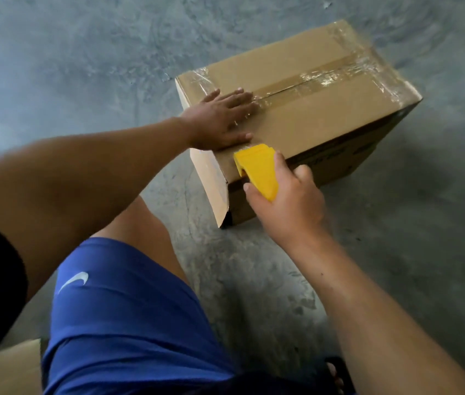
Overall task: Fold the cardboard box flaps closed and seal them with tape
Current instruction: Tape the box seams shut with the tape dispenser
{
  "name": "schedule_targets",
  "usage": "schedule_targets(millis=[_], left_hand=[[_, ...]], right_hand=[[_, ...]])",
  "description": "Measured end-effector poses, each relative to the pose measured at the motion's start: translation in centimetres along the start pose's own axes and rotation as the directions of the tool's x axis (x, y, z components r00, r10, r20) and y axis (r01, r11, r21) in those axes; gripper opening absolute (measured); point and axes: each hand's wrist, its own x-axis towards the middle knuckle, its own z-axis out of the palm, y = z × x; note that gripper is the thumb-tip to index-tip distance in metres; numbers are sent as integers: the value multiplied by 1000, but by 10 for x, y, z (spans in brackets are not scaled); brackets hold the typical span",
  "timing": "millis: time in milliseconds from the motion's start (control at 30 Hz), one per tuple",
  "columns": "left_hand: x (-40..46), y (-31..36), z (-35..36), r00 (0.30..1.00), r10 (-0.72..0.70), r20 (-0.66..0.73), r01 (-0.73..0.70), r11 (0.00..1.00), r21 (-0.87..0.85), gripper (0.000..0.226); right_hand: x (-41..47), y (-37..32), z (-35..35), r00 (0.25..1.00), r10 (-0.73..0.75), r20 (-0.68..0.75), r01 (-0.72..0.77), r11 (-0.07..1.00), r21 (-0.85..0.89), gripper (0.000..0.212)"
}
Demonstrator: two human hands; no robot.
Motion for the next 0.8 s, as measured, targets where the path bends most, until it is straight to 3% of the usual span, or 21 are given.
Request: schedule_targets(millis=[200,533,800], left_hand=[[-19,17,20,1000,20,-18,-20,999,-36,66],[20,-25,15,999,-20,43,20,1000,-6,62],[24,-23,15,999,6,47,-6,1000,-13,66]], right_hand=[[2,8,-1,999,-45,3,45,999,6,79],[56,-13,6,998,-53,23,51,994,95,83],[6,11,10,999,-40,15,40,999,36,82]])
